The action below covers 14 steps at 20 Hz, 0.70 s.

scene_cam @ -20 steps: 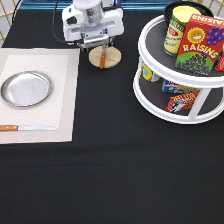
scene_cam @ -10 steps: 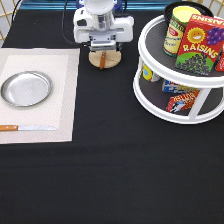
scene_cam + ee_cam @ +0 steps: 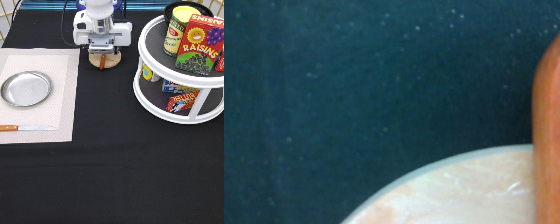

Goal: Arrange plate and fork

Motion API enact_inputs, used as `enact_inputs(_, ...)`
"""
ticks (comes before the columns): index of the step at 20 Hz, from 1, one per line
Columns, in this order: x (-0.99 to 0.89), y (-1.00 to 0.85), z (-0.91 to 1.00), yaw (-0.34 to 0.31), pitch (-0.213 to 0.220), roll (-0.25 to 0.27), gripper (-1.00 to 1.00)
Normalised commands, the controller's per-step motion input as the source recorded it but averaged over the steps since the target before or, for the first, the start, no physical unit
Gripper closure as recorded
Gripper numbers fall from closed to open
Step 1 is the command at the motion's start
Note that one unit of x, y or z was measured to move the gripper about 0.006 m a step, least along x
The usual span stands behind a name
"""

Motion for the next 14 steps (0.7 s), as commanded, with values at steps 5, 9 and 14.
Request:
enact_inputs(5,0.00,0.18,-0.19,0.064,-0.083,-0.130,-1.00)
enact_inputs(9,-0.02,0.12,-0.15,0.020,-0.080,-0.159,1.00)
enact_inputs(14,-0.02,0.02,-0.09,0.034,-0.063,-0.136,1.00)
